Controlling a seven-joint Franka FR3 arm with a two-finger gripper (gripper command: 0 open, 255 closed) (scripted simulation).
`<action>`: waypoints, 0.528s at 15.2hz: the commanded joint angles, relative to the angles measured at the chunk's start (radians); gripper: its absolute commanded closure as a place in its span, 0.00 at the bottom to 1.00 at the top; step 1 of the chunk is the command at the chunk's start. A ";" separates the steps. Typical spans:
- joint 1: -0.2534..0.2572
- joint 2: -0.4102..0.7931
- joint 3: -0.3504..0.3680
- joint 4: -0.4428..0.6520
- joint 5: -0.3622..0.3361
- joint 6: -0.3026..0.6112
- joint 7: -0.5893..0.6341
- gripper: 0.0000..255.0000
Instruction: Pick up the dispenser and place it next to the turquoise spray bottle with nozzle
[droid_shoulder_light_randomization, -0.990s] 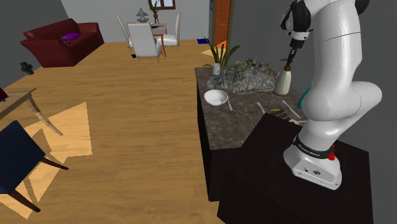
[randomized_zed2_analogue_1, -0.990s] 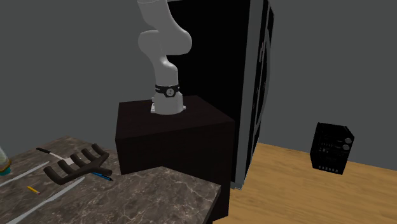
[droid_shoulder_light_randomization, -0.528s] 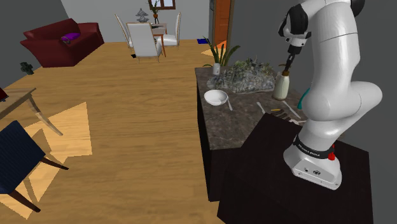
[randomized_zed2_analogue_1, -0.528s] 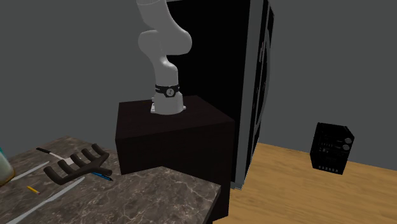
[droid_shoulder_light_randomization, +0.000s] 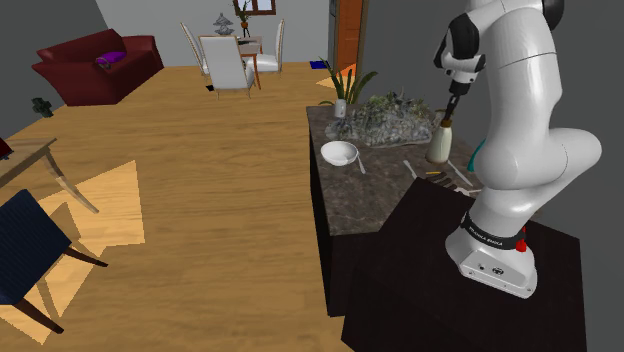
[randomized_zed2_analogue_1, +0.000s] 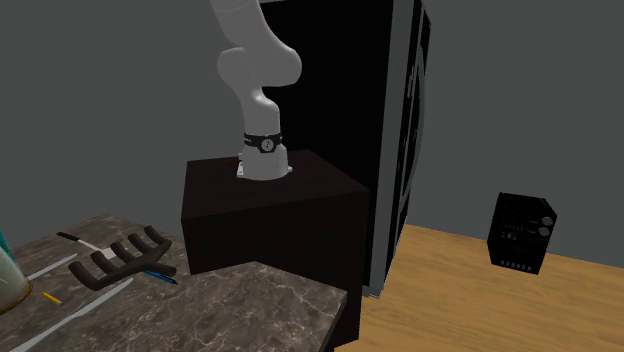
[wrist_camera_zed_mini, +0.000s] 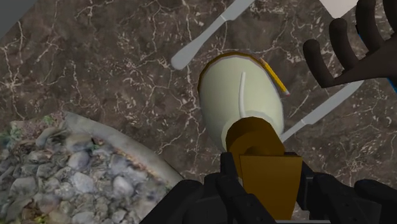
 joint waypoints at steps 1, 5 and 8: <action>-0.007 0.019 0.010 0.000 0.012 0.018 -0.007 1.00; -0.016 0.043 0.023 -0.004 0.029 0.043 -0.017 1.00; -0.016 0.043 0.023 -0.004 0.028 0.043 -0.017 1.00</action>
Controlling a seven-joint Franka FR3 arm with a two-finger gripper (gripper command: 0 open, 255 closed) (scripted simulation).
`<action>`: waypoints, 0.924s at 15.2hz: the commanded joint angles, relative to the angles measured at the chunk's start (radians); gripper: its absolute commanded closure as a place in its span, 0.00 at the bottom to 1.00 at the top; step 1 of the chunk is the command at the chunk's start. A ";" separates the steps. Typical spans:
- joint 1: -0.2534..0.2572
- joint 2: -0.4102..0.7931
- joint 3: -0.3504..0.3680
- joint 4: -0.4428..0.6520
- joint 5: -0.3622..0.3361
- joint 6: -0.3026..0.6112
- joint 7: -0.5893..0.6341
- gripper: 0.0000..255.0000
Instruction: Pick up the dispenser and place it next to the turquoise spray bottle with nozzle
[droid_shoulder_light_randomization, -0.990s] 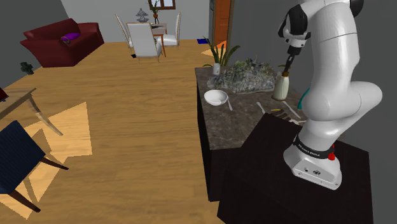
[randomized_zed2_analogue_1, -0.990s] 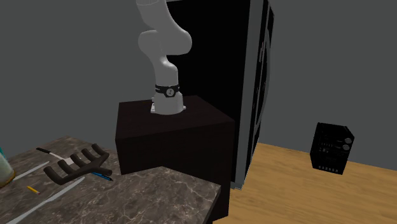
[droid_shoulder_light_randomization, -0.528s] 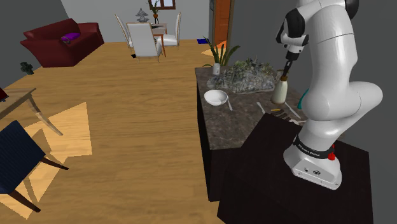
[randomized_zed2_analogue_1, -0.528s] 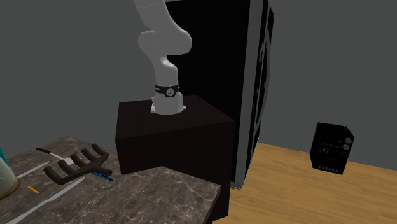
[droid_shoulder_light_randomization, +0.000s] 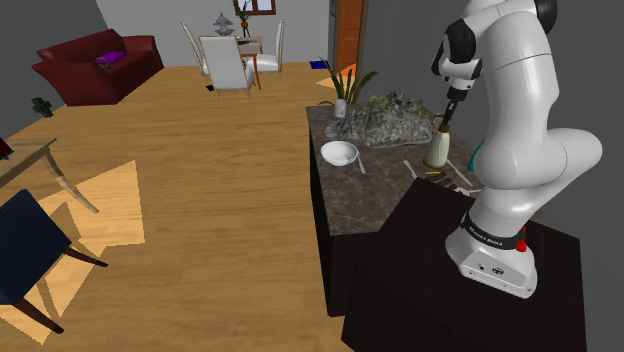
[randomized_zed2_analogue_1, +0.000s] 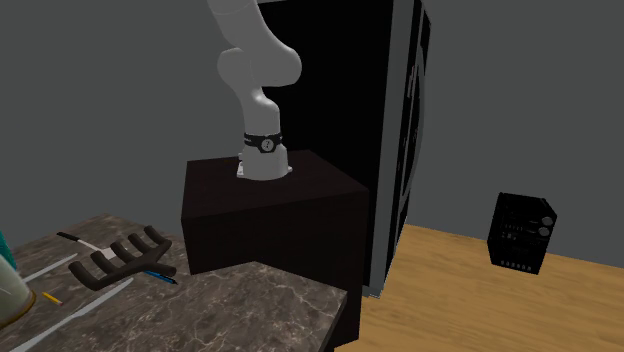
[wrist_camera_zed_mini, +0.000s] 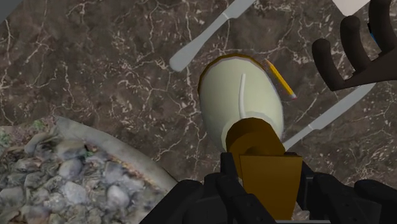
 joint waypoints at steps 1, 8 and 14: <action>-0.001 0.001 0.000 0.002 0.001 0.000 0.000 1.00; -0.001 0.001 0.000 0.001 0.001 0.000 0.000 0.00; 0.018 -0.067 -0.039 0.023 -0.048 -0.082 0.027 0.00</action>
